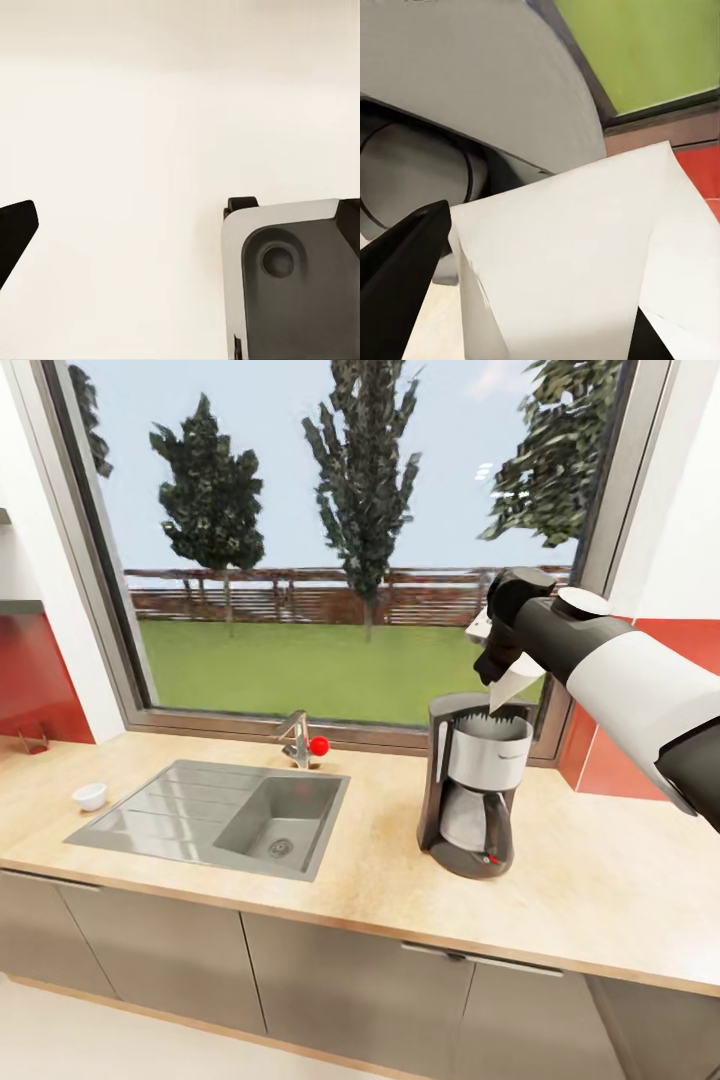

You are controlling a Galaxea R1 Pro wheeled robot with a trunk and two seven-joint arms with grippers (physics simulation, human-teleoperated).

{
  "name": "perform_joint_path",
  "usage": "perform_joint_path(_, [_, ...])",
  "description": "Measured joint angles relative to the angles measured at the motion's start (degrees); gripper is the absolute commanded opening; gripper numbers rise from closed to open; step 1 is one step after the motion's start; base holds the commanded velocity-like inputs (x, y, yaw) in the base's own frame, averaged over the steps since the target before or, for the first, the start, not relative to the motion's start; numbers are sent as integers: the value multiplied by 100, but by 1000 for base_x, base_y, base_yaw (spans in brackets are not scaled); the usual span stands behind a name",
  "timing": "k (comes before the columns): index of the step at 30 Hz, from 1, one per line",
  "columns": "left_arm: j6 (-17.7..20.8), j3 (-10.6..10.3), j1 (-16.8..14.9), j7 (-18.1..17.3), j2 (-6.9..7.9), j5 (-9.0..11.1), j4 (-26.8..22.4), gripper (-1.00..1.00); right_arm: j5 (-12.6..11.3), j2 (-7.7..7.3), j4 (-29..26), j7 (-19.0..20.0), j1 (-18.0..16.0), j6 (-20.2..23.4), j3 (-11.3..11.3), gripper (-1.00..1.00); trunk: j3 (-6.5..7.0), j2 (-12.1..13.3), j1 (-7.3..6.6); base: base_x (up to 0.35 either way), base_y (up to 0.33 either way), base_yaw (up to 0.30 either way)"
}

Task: Set up a coffee station on the kitchen countertop: keep the coffee maker on the countertop, move the bottle of coffee from the kitchen shelf to the counter next to the coffee maker, place a paper coffee filter on top of the coffee maker, put the saucer next to the coffee maker with the coffee cup on the saucer, and place the electric kettle next to the coffee maker.

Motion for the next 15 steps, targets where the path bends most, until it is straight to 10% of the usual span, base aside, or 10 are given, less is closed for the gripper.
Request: perform_joint_path(15, [-3,0,0,-4,0,0,0,100,0,-1,0,0,-1,0,0,-100,0,1,1,53,-23,0])
